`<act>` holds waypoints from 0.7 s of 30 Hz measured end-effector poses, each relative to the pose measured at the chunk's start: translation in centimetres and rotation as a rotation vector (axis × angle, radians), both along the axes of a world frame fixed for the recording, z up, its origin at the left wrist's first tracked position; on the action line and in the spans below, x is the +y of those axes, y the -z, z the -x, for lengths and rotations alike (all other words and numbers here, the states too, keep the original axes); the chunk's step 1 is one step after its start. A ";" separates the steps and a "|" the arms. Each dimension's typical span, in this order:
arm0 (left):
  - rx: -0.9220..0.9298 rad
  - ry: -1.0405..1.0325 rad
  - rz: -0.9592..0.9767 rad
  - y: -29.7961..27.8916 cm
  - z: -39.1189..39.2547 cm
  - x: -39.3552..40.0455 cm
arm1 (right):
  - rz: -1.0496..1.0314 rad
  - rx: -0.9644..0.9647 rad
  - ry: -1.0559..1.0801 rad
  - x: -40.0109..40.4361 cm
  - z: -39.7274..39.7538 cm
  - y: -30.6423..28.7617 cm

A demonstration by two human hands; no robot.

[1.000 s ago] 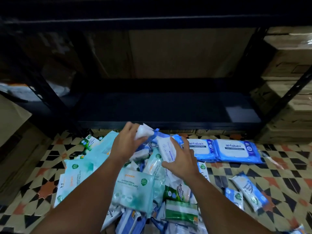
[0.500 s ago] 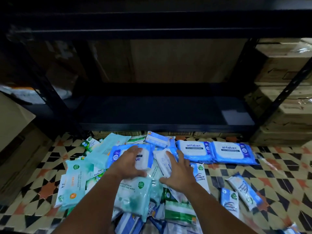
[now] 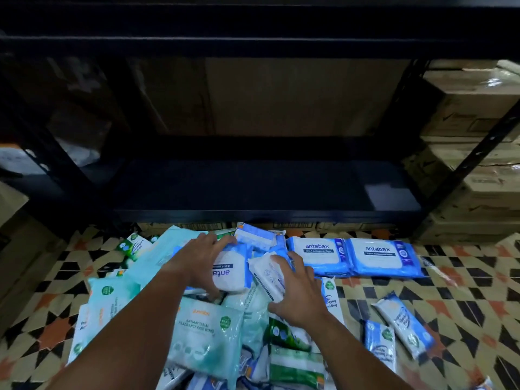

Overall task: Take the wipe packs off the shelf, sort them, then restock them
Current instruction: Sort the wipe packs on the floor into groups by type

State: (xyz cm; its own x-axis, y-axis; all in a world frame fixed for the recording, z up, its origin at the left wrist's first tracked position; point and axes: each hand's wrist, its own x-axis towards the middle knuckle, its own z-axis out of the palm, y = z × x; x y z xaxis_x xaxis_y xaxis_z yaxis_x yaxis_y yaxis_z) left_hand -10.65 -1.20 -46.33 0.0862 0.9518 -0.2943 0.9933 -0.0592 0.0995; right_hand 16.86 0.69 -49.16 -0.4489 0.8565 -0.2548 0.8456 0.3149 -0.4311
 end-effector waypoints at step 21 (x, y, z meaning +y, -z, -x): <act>0.016 -0.157 -0.080 2.9 -21.9 9.1 | -0.036 -0.170 0.387 7.7 -16.4 0.8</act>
